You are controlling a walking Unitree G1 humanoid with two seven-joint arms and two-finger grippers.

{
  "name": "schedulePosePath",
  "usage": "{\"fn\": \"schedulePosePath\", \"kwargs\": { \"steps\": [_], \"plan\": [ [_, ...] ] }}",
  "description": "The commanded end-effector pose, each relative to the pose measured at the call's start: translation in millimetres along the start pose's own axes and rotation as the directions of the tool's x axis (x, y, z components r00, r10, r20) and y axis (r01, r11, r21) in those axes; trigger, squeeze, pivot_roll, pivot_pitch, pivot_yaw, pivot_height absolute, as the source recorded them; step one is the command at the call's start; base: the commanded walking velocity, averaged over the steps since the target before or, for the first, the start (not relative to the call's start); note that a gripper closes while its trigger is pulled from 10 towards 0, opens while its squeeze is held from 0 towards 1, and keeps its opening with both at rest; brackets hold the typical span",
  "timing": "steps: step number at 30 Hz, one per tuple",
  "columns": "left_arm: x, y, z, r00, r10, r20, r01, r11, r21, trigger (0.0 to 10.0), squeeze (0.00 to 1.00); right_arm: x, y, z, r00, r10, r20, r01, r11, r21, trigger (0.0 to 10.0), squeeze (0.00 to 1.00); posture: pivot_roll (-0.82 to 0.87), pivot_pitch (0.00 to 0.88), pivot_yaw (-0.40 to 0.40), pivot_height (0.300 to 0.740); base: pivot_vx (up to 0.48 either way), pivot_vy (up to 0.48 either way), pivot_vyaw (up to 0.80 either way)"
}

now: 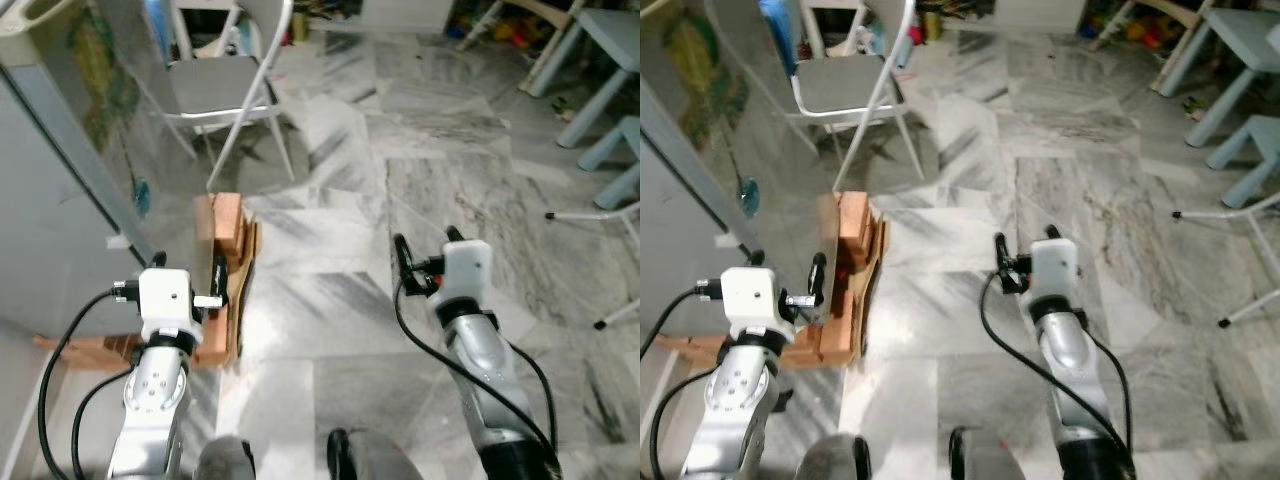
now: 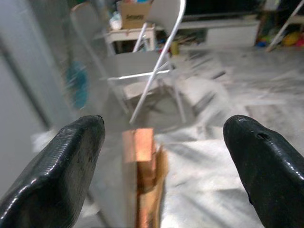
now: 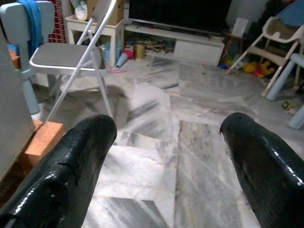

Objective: Restocking fridge

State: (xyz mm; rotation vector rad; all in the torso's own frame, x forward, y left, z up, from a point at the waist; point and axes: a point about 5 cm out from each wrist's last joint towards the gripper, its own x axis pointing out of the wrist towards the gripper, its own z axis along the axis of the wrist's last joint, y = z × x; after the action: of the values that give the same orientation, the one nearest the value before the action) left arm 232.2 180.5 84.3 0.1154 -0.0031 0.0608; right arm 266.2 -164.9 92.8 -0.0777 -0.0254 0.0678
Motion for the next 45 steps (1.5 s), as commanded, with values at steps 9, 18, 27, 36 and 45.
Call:
{"fn": "schedulePosePath", "kwargs": {
  "steps": [9, 18, 27, 36, 45],
  "plan": [
    [-9.0, 13.4, -5, 0.999, 0.027, -0.031, -0.027, 0.999, 0.025, 10.0, 0.00, -14.1, -7.4, 6, 1.000, 0.016, 0.013, -0.016, 0.999, -0.029, 10.0, 0.00, 0.06, 0.098, -0.051, 0.740, 0.000, 0.034, 0.00],
    [-9.2, 6.5, 0, 0.999, -0.032, -0.016, 0.033, 0.999, 0.037, 10.0, 0.00, -12.8, 1.5, 12, 0.999, 0.046, 0.021, -0.046, 0.999, -0.019, 10.0, 0.00, 0.06, 0.102, -0.046, 0.740, 0.407, 0.069, 0.00],
    [-7.4, -0.6, 1, 0.999, -0.047, -0.014, 0.047, 0.999, 0.013, 10.0, 0.00, -10.8, 1.3, 13, 0.998, 0.052, 0.023, -0.051, 0.999, -0.017, 10.0, 0.00, 0.06, 0.105, -0.046, 0.740, 0.472, 0.000, 0.00],
    [-6.4, 4.0, 0, 1.000, -0.010, -0.026, 0.010, 1.000, 0.012, 10.0, 0.00, -10.4, 3.4, 14, 0.997, 0.073, 0.027, -0.072, 0.997, -0.027, 10.0, 0.00, 0.06, 0.106, -0.050, 0.740, 0.056, 0.157, 0.00],
    [-5.1, 2.8, 0, 1.000, -0.006, -0.022, 0.007, 1.000, 0.016, 10.0, 0.00, -8.1, 4.7, 16, 0.996, 0.082, 0.036, -0.080, 0.996, -0.036, 10.0, 0.00, 0.06, 0.106, -0.051, 0.740, 0.000, 0.195, 0.00]
  ]
}}
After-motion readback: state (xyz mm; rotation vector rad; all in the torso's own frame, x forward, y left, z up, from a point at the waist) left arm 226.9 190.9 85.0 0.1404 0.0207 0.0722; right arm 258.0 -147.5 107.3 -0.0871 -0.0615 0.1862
